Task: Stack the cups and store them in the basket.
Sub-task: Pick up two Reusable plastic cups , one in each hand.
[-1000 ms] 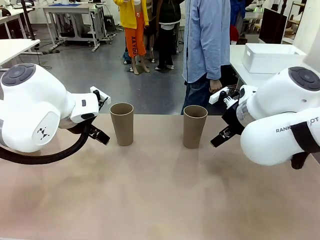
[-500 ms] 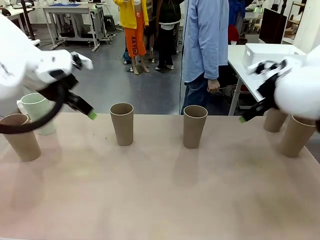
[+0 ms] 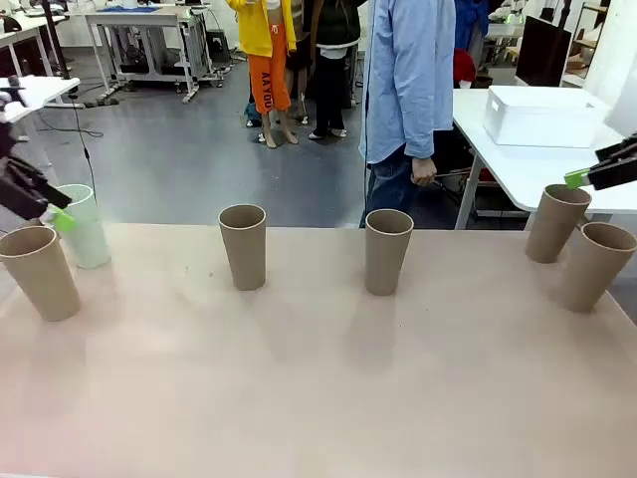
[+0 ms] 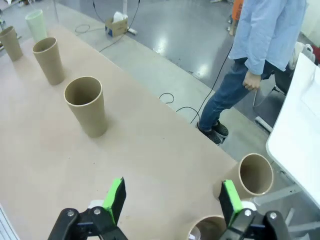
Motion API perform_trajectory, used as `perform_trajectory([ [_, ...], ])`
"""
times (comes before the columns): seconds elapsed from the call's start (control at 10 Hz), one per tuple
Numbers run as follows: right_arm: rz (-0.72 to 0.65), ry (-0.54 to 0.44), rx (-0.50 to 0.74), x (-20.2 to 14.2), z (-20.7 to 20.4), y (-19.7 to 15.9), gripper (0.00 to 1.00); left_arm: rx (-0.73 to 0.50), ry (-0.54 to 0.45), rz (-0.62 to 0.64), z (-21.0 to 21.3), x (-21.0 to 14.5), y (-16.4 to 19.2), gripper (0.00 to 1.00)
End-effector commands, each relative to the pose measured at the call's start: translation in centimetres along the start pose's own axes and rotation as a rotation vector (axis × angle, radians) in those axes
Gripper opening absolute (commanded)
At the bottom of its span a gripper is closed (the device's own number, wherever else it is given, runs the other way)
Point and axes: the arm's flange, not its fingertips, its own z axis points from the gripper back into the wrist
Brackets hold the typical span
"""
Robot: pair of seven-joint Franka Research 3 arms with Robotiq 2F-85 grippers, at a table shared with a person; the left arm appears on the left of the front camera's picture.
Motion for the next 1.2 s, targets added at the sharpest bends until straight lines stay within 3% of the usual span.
perform_trajectory([
  [0.0,-0.043,0.082,-0.017,0.5,-2.7,1.4,1.00,0.006,0.024,0.024,-0.5,1.6,-0.8,1.00],
  [0.4,-0.014,0.077,0.007,0.0,-2.8,1.4,1.00,0.011,0.027,0.006,-0.6,1.0,-0.5,1.00],
  [0.7,-0.026,-0.057,0.070,0.4,4.7,-5.5,1.00,-0.013,-0.100,-0.123,6.9,-1.0,-0.4,1.00],
  [1.1,0.033,-0.178,0.167,-3.2,10.0,-9.9,1.00,-0.096,-0.288,-0.235,11.5,-7.4,0.9,1.00],
])
